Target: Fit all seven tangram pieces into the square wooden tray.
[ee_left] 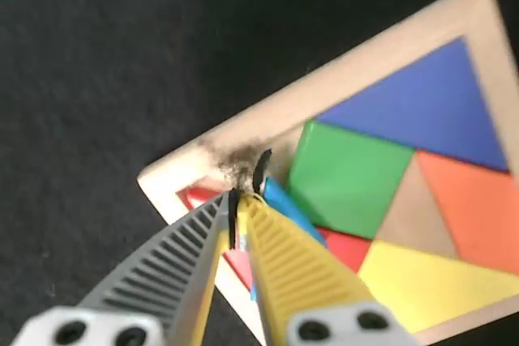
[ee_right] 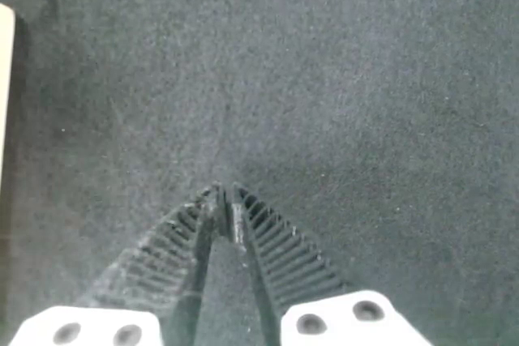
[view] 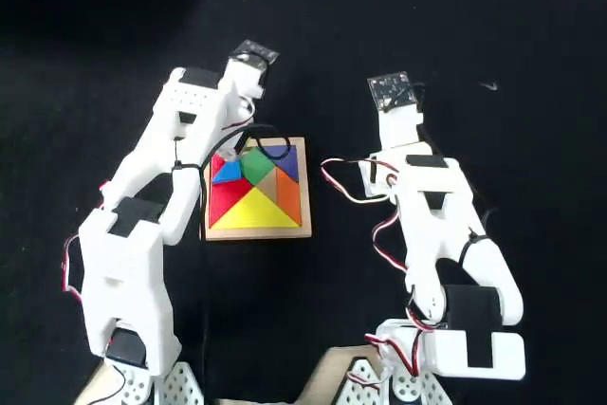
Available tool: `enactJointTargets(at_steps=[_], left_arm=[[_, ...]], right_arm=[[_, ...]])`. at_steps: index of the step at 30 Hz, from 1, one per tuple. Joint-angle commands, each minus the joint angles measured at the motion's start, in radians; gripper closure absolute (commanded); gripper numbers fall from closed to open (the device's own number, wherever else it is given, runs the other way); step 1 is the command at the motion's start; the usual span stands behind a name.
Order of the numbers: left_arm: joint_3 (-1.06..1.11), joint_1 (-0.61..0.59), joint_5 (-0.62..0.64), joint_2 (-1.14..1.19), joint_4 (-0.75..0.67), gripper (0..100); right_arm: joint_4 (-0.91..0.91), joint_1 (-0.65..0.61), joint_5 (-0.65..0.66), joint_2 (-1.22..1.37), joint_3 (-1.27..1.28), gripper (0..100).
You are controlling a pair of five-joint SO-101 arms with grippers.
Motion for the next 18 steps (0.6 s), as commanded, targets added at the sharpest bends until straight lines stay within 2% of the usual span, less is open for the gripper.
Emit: enactJointTargets(at_steps=[1,7,13,18], left_arm=[[-0.068,0.051,0.002,-0.012,-0.005,96],[-0.008,0.130,-0.002,-0.018,0.000,96],[-0.084,0.160,-0.002,-0.061,0.138,96],[-0.148,0.125,0.000,-0.164,0.236,96]], right_arm=[[-0.015,-0.014,-0.003,-0.004,-0.028,98.7],[-0.015,-0.014,-0.003,-0.004,-0.028,98.7],[-0.014,-0.014,-0.003,-0.005,-0.028,98.7],[-0.012,-0.014,-0.003,-0.005,-0.028,98.7]])
